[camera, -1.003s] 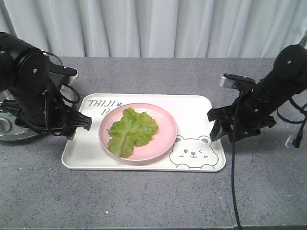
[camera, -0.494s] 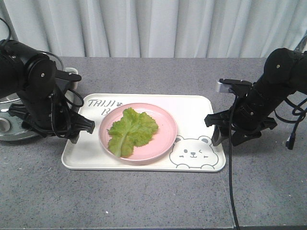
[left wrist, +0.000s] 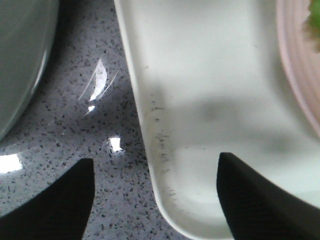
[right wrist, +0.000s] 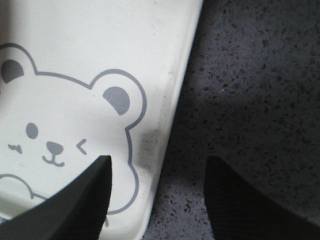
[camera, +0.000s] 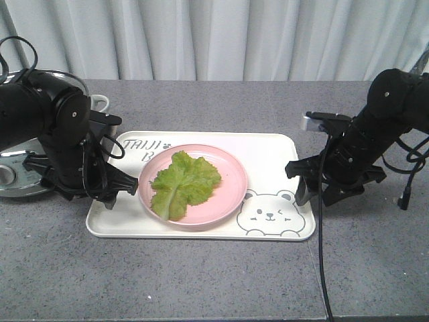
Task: Transfer vegetables to tray and serve
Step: 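Lower both grippers to the tray's opposite short edges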
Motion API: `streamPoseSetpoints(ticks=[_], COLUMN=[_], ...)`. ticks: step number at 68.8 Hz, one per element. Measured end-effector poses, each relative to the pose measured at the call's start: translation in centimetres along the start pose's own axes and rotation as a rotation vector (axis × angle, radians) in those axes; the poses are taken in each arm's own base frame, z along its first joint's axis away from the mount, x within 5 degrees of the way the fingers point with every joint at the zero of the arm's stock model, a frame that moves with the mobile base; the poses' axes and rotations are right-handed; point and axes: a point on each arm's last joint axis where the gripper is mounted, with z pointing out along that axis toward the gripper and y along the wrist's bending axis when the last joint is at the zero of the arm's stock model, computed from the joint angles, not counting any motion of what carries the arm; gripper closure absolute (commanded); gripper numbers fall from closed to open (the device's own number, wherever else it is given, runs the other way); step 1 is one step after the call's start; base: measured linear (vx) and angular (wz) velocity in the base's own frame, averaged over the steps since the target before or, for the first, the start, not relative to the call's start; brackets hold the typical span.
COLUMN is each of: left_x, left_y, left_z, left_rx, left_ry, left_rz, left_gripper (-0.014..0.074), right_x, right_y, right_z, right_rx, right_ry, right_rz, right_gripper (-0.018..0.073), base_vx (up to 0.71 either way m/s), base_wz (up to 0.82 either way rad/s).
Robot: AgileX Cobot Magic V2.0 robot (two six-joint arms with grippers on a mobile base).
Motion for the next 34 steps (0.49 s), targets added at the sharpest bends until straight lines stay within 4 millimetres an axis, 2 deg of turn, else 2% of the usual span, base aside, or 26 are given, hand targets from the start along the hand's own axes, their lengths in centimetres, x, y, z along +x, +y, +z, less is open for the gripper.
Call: streamPoseSetpoints(ticks=[14, 34], left_x=[-0.2, -0.5], left_y=[-0.2, -0.5], left_z=[0.8, 2.3], left_rx=[-0.001, 0.044], left_ry=[0.01, 0.036], left_rz=[0.003, -0.021], left_gripper=[0.0093, 0.0094], right_x=[-0.1, -0.2], right_y=[-0.3, -0.4], right_z=[1.2, 1.3], right_rx=[0.0, 0.002], right_ry=[0.029, 0.033], right_rz=[0.011, 0.012], right_gripper=[0.016, 0.016], base_vx=[0.0, 0.0], base_wz=[0.0, 0.0])
